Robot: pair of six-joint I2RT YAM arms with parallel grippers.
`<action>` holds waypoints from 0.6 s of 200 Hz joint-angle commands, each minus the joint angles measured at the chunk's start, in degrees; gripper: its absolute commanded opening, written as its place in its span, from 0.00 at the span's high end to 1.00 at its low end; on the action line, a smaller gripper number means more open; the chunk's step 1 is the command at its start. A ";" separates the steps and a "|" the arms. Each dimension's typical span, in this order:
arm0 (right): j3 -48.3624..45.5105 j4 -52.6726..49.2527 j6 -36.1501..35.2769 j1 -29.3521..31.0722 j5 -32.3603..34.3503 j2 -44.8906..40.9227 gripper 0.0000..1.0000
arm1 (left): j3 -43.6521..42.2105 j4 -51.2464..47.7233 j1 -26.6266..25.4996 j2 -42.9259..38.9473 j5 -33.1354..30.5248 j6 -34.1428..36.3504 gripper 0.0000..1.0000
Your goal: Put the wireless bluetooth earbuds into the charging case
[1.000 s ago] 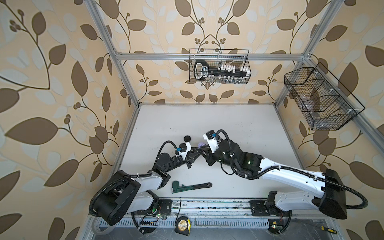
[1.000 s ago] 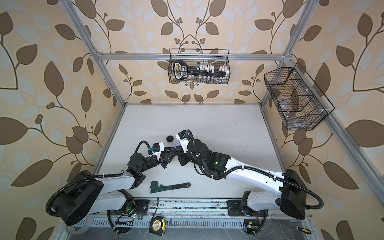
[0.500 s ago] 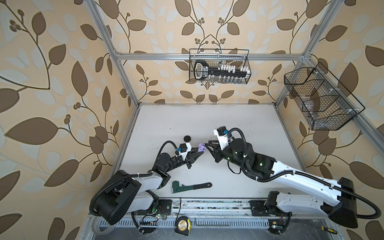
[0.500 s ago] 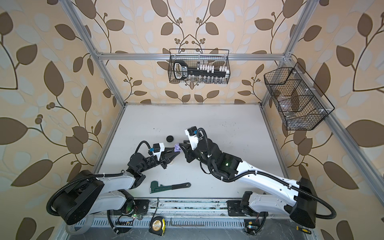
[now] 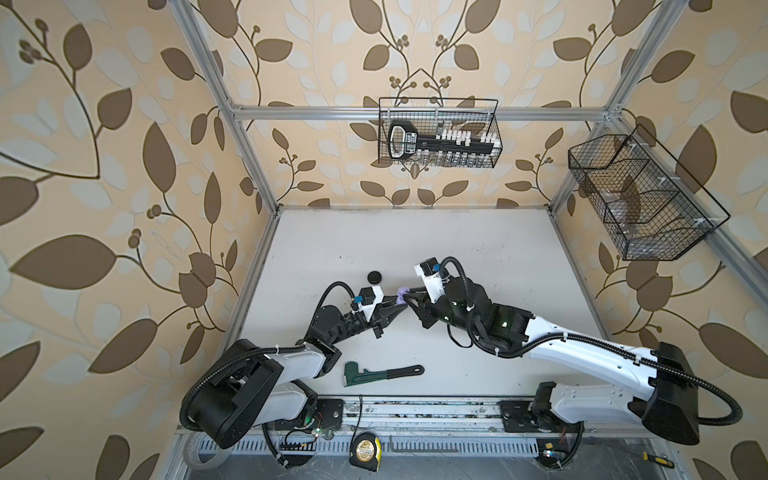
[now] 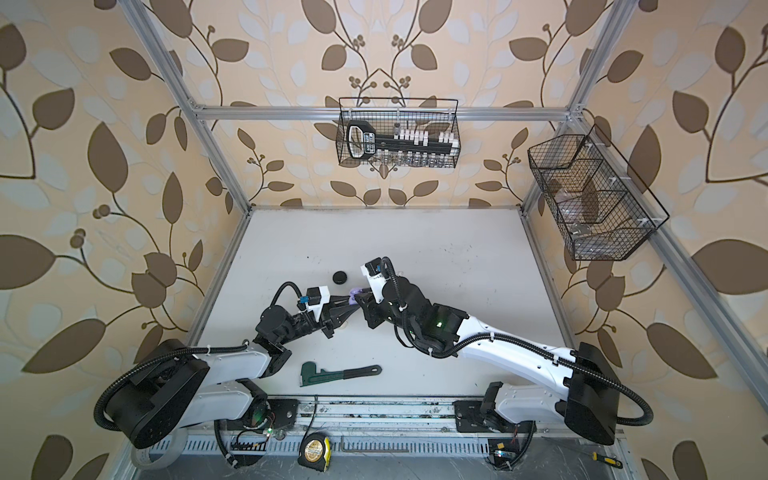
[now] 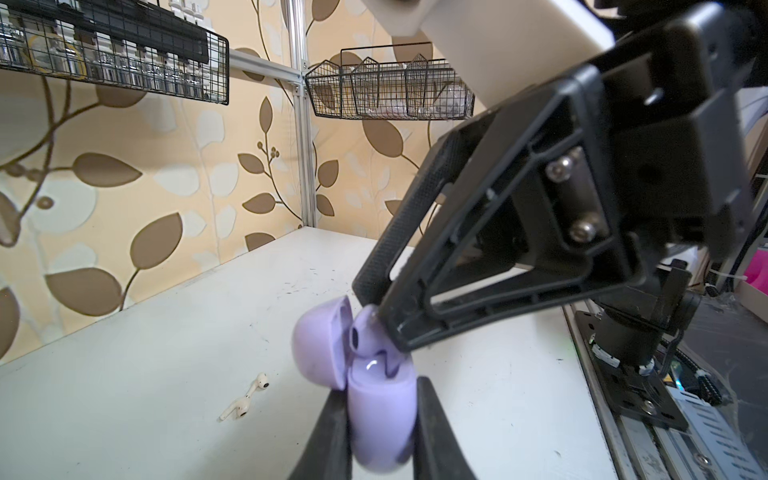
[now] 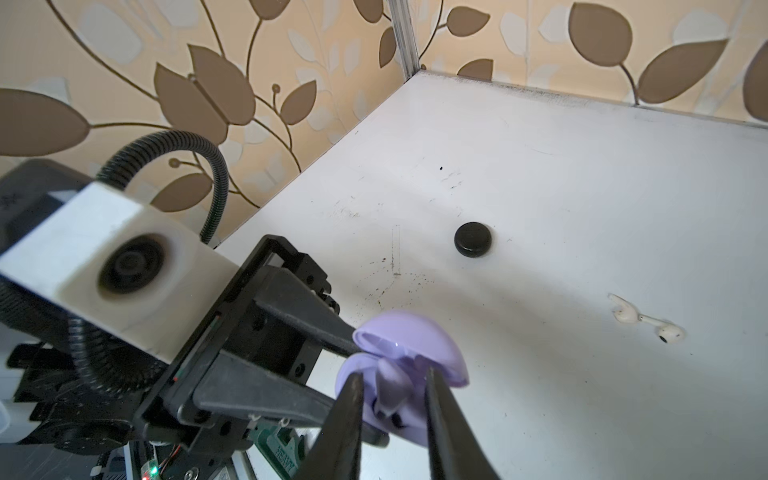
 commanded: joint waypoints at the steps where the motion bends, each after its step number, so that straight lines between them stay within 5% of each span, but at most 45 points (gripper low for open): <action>1: 1.25 0.09 -0.14 0.84 -1.69 0.72 0.74 | 1.34 4.94 -0.56 -0.21 1.52 0.85 1.00; 120: 2.25 -1.93 -2.47 1.57 1.26 -0.86 0.71 | 1.62 4.93 -0.57 0.08 2.02 0.39 1.00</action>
